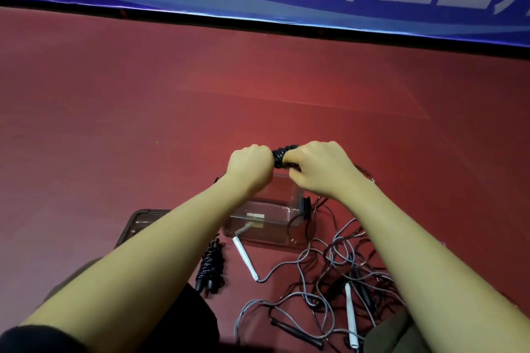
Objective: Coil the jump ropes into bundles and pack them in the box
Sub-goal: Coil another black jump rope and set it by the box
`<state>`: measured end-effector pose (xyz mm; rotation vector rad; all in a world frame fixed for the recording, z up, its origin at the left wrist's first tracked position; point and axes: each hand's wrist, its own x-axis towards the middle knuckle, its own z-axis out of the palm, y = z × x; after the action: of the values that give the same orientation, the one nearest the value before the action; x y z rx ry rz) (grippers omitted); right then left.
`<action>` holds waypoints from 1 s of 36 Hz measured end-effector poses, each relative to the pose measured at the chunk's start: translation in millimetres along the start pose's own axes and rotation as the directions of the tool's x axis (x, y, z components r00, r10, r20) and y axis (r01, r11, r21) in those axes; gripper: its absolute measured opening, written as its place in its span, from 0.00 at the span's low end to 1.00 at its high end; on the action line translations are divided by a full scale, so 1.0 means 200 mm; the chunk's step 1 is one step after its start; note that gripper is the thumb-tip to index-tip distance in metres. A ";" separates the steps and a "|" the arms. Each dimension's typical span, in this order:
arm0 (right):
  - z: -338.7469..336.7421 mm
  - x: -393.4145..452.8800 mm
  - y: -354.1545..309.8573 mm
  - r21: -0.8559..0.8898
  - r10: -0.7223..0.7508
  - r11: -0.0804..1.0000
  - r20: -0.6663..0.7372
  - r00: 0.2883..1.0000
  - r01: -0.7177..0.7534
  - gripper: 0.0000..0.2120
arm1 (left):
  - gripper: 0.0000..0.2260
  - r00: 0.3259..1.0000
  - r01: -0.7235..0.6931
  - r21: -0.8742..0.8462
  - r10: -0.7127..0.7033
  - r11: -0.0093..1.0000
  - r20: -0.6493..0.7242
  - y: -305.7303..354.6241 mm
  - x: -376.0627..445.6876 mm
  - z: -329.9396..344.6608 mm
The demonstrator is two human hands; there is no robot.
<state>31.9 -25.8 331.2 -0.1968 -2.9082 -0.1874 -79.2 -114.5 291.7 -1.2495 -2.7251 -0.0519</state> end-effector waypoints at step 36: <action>0.03 -0.02 0.12 0.212 0.348 0.902 0.155 0.925 -0.375 0.24 | 0.11 0.539 -0.751 0.148 0.727 0.643 -0.425 -0.07 0.02 -0.02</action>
<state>37.6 -2.8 328.1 -0.7192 -2.9018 0.2429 -91.9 -120.5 297.6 -2.0086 -1.6264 -0.2809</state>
